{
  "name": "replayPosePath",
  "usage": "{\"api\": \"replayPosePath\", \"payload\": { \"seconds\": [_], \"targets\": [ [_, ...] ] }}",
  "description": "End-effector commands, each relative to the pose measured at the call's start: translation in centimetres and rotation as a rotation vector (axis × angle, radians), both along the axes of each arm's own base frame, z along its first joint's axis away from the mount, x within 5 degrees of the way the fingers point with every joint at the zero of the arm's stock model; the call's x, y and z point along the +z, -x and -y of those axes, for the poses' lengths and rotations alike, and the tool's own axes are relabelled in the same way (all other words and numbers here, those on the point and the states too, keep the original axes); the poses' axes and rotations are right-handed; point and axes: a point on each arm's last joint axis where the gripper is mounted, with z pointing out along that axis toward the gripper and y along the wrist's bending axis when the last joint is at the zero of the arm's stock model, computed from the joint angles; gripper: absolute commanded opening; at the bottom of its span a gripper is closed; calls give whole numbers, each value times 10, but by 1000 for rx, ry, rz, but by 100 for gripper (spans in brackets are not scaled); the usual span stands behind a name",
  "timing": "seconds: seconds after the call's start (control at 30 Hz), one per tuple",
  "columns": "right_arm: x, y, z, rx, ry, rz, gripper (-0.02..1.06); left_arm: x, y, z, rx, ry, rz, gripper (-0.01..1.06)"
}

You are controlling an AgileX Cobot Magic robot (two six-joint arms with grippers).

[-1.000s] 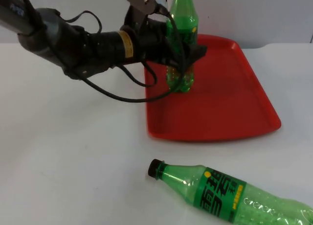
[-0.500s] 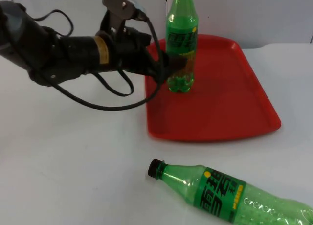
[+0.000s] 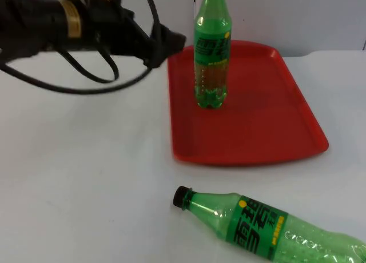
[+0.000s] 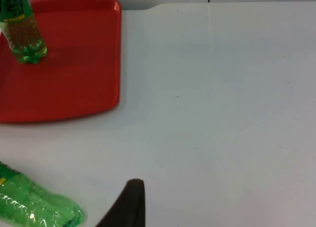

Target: Place the bottle upright on the tray.

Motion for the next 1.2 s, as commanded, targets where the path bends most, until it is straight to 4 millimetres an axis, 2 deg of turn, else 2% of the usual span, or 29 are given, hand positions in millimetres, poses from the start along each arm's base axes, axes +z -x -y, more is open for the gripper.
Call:
{"api": "replayPosePath", "payload": {
  "seconds": [0.0,0.03,0.07,0.27,0.3,0.43,0.6,0.9,1.0,1.17],
  "targets": [
    [0,0,0,-5,6,9,105,17,8,-6,54,27,-16,105],
    [0,0,0,-5,6,9,105,25,13,-8,68,35,-13,105],
    [0,0,0,-5,6,9,105,25,13,-8,68,35,-13,105],
    [0,0,0,-5,6,9,105,74,36,-27,230,75,-33,105],
    [0,0,0,-5,6,9,105,74,36,-27,230,75,-33,105],
    [0,0,0,-5,6,9,105,104,52,-41,340,46,-17,105],
    [0,0,0,-5,6,9,105,123,68,-55,446,27,-22,105],
    [0,0,0,-5,6,9,105,141,92,-71,587,35,-81,105],
    [0,0,0,-5,6,9,105,146,103,-65,558,-24,-78,105],
    [0,0,0,-5,6,9,105,152,114,-52,489,-27,-77,105]
  ]
}}
